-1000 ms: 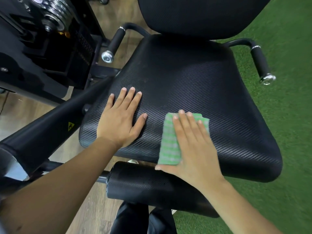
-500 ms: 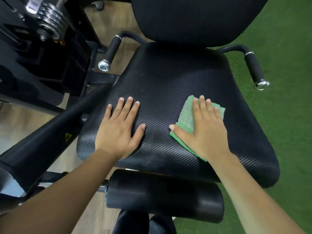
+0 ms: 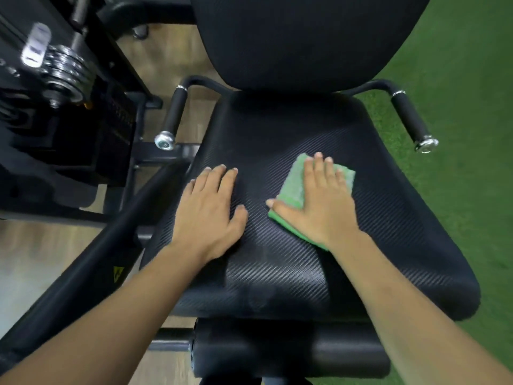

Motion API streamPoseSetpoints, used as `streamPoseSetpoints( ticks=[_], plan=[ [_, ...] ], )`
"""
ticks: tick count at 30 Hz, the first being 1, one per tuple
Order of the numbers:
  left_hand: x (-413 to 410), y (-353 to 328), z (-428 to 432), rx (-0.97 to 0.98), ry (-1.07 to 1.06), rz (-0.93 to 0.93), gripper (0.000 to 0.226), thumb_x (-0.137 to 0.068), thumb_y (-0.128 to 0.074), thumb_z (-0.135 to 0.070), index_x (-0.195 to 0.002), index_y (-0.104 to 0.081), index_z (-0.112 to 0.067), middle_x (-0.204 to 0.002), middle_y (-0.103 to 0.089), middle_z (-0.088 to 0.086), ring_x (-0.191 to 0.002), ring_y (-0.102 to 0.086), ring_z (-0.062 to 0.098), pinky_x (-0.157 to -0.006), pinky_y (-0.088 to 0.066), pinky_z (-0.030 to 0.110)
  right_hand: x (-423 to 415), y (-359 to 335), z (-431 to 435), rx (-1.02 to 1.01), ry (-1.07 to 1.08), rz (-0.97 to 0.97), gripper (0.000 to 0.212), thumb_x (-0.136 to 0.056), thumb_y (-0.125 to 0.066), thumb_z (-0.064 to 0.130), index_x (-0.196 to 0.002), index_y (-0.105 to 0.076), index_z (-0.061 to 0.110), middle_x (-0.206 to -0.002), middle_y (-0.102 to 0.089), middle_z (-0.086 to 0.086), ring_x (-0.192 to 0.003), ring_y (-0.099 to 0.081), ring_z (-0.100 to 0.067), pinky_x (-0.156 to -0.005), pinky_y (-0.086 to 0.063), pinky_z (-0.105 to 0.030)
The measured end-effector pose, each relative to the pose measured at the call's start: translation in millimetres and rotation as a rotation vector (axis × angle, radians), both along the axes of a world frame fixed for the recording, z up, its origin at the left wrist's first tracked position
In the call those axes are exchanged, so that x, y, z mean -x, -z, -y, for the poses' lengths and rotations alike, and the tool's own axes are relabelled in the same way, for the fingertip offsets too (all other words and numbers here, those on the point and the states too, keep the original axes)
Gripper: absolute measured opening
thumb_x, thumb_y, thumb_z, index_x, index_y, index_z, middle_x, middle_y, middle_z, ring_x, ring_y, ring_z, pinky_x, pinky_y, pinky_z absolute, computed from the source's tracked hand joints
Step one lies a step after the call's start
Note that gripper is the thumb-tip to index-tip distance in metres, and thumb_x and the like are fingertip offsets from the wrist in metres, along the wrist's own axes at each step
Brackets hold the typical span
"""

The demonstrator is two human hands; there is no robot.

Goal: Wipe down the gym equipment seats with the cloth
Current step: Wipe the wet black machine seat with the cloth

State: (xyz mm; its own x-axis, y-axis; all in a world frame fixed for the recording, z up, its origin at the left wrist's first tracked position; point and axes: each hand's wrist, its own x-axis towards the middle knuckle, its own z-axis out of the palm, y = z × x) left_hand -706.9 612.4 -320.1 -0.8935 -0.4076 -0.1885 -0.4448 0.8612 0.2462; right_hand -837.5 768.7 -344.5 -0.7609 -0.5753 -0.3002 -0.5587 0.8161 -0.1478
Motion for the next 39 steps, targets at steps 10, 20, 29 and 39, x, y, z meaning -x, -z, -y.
streamPoseSetpoints(
  ticks=[10,20,29,39],
  plan=[
    [41.1,39.3,26.9,-0.076,0.207,0.075,0.076,-0.084,0.002,-0.053,-0.153,-0.008,-0.021,-0.161,-0.002,0.001,-0.147,0.005,0.019,-0.119,0.002,0.041,7.5,-5.6,-48.2,-0.094,0.382,-0.088,0.118,-0.070,-0.012,0.089,-0.153,-0.008,0.005,-0.160,-0.003,-0.014,-0.148,0.000,-0.027,-0.120,-0.002,-0.043],
    [39.5,39.6,27.2,-0.122,0.188,0.045,0.072,-0.087,-0.003,-0.052,-0.153,-0.009,-0.024,-0.161,-0.002,-0.002,-0.147,0.007,0.015,-0.119,0.004,0.039,13.3,3.9,-4.9,0.011,-0.020,0.001,0.111,-0.072,-0.017,0.088,-0.154,-0.001,0.014,-0.161,0.005,-0.004,-0.148,0.009,-0.019,-0.120,0.004,-0.039],
    [40.6,37.1,26.4,-0.118,0.171,0.054,0.070,-0.088,-0.001,-0.051,-0.153,-0.004,-0.024,-0.161,0.003,-0.004,-0.146,0.013,0.012,-0.119,0.009,0.038,81.8,25.4,4.1,-0.085,0.318,-0.062,0.113,-0.077,-0.023,0.085,-0.152,-0.008,0.003,-0.160,-0.005,-0.016,-0.148,-0.001,-0.030,-0.120,-0.003,-0.045],
    [41.2,35.7,26.1,-0.140,0.163,0.038,0.068,-0.090,-0.006,-0.049,-0.153,-0.009,-0.024,-0.161,-0.002,-0.003,-0.147,0.010,0.014,-0.119,0.007,0.038,84.8,27.9,10.0,-0.021,0.133,-0.079,0.110,-0.074,-0.017,0.086,-0.153,-0.012,0.010,-0.161,-0.008,-0.010,-0.148,-0.003,-0.024,-0.119,-0.002,-0.040]
  ],
)
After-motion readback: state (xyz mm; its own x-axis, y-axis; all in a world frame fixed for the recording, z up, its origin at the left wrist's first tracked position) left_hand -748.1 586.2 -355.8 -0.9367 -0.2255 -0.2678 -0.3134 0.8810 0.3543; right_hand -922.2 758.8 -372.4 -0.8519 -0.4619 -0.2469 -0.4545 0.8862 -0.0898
